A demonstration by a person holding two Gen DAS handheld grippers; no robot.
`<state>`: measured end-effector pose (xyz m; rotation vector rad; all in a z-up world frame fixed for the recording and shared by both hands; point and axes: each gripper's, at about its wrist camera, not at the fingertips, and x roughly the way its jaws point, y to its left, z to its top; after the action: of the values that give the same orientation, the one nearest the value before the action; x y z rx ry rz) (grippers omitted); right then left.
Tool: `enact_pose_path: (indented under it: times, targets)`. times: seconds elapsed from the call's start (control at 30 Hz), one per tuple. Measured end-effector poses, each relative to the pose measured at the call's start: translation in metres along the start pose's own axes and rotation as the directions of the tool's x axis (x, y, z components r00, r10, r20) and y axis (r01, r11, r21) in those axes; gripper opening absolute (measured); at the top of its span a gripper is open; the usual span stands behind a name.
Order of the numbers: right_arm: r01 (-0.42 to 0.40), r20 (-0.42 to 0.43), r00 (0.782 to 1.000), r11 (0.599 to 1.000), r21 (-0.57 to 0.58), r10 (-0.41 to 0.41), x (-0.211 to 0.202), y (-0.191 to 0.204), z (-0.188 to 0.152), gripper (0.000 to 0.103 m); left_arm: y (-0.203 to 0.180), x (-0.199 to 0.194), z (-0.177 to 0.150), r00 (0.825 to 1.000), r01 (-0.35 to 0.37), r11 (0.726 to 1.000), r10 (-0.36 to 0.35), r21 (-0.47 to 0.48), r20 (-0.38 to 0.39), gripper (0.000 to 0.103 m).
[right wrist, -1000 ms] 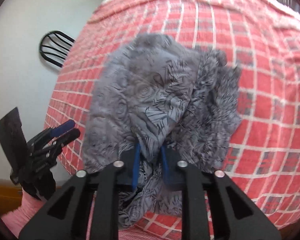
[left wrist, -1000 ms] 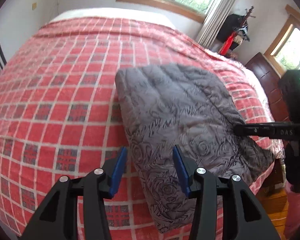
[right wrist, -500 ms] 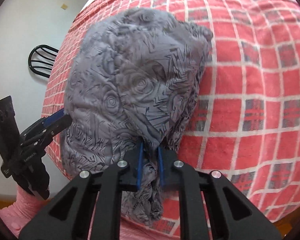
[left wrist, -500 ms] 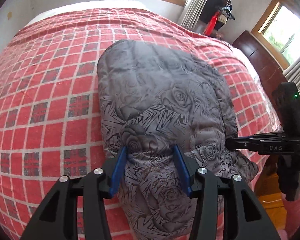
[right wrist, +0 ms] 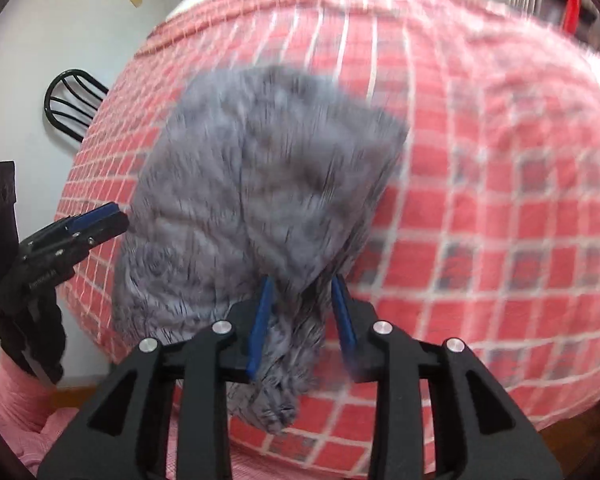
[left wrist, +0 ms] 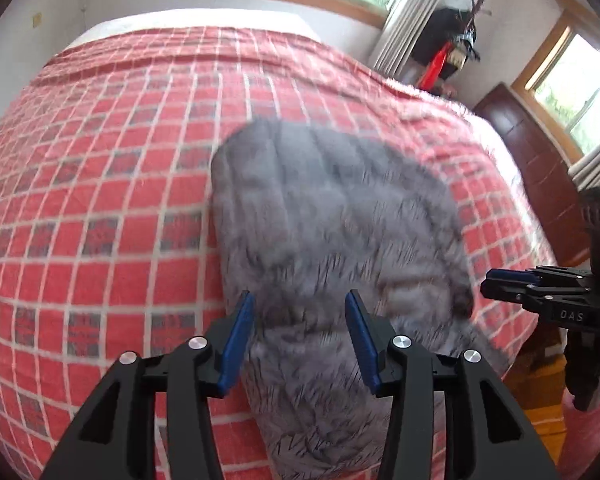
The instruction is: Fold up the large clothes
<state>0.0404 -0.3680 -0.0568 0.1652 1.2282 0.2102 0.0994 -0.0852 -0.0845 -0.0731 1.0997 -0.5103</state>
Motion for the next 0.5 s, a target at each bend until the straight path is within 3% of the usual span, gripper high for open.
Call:
enact_pose_path:
  times: [0.13, 0.27, 0.5]
  targets:
    - [0.008, 0.058, 0.998, 0.999, -0.046, -0.005, 0.004, 0.012, 0.045, 0.031, 0.001, 0.010, 0.029, 1.000, -0.018, 1.000, 0.018, -0.011, 0.018, 0.046]
    - [0.047, 0.009, 0.999, 0.997, -0.056, -0.047, 0.035, 0.013, 0.073, 0.031, -0.007, 0.026, 0.043, 1.000, -0.002, 1.000, 0.002, -0.013, -0.006, 0.044]
    - [0.092, -0.090, 0.992, 0.995, 0.023, -0.090, 0.078, -0.018, 0.056, 0.028, -0.013, 0.059, 0.036, 0.997, -0.004, 1.000, 0.006, 0.029, -0.078, 0.045]
